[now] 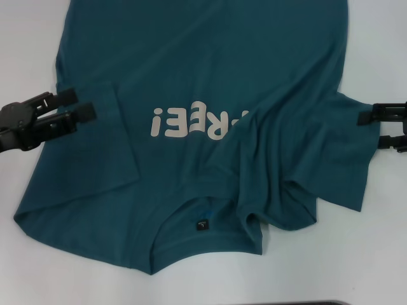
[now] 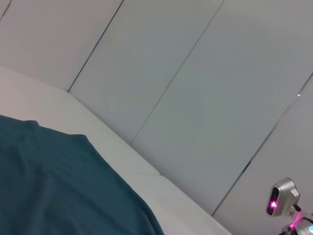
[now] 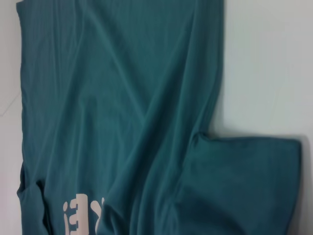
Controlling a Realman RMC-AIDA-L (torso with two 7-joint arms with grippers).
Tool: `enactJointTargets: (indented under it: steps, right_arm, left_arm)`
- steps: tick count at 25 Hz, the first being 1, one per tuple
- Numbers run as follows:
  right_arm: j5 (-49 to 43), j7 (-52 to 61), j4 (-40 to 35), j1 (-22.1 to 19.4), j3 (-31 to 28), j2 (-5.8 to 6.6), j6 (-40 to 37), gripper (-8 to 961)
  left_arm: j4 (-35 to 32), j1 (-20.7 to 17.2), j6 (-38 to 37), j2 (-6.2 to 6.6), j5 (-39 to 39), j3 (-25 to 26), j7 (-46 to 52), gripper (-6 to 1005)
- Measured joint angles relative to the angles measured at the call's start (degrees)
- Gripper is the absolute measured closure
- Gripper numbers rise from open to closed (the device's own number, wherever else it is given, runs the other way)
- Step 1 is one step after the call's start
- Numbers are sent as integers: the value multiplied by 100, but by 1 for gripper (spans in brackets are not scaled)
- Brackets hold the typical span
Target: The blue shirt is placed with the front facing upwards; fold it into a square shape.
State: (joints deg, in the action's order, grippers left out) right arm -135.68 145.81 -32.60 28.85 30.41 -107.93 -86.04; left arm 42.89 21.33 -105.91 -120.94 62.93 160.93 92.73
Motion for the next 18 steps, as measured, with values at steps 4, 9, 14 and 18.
enactJointTargets:
  steps: [4,9,14,18]
  right_arm:
    - [-13,-6,79,84,9,-31,43,70]
    - [-13,-37,153,173,9,-42,63,70]
    - [-7,-53,148,192,9,-56,23,71]
    - [-22,-147,83,189,60,-87,-51,71]
  left_arm:
    - [0,1,0,0,0,-1,0,109]
    - [0,13,0,0,0,-1,0,109]
    - [0,33,-13,0,0,-1,27,110]
    - [0,39,-22,0,58,-13,74,110]
